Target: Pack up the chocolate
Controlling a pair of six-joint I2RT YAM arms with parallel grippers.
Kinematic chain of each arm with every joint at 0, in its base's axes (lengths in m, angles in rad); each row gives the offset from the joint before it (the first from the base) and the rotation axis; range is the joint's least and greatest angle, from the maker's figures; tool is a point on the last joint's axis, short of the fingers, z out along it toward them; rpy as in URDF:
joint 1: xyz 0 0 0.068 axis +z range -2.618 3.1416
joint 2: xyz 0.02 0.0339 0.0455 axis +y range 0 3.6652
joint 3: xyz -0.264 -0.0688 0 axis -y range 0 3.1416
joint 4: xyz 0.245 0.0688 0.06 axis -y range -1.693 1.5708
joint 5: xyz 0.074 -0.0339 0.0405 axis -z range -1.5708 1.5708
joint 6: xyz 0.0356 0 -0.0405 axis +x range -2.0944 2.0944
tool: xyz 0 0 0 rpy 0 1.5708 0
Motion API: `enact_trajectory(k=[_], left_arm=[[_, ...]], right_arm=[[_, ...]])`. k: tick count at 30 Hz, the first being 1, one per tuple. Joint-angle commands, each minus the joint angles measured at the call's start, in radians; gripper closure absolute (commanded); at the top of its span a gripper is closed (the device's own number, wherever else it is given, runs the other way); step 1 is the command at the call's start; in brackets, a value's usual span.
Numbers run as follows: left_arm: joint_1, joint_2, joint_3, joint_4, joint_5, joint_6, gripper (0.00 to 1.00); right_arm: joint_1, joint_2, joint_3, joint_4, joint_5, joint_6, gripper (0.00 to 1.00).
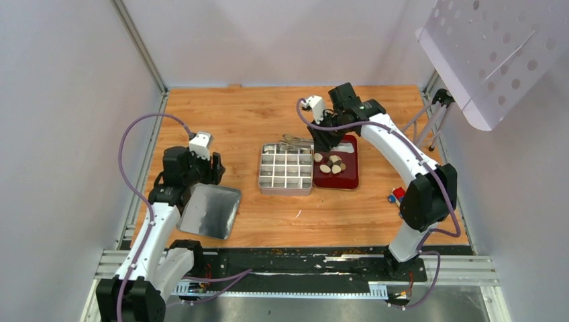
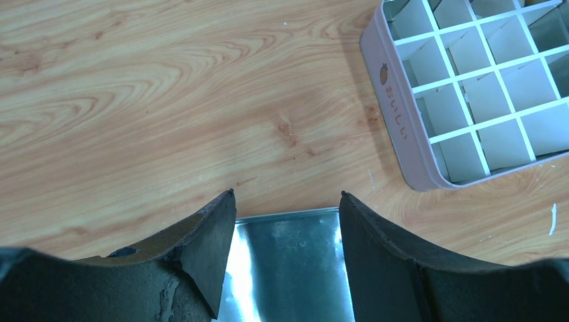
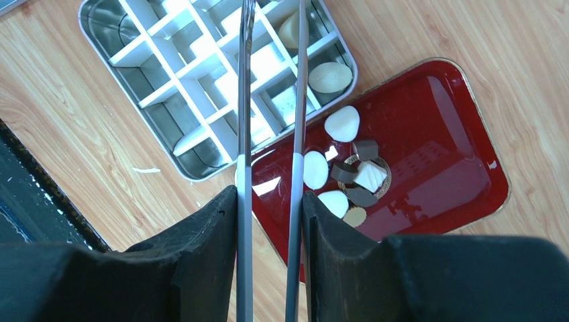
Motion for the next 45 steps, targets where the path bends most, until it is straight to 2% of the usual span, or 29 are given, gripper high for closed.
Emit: enact_trajectory(k=[1,6,11,26,29,37,45], left_arm=[[0.016,-0.025,-0.01,0.02,0.024,-0.018,0.34],[0.022,-0.027,-0.017,0.032,0.026,-0.018,0.34],[0.024,-0.025,-0.019,0.035,0.03,-0.018,0.34],[0.027,0.001,-0.013,0.048,0.042,-0.045,0.33],[0.027,0.001,-0.013,0.046,0.042,-0.043,0.33],[0.029,0.004,-0.011,0.044,0.043,-0.043,0.33],[0.029,0.04,-0.005,0.059,0.052,-0.056,0.33]], right_arm=[[0.025,0.013,0.061,0.029,-0.026,0.007,0.89],[0.041,0.033,0.069,0.026,-0.026,0.007,0.87],[0.05,0.036,0.064,0.031,0.0,0.012,0.71],[0.052,0.002,0.058,0.044,0.022,0.022,0.6],[0.052,0.008,0.055,0.044,0.016,0.021,0.6],[0.04,-0.005,0.083,0.031,0.03,0.005,0.69],[-0.07,-0.184,-0.048,-0.006,0.06,-0.033,0.72]])
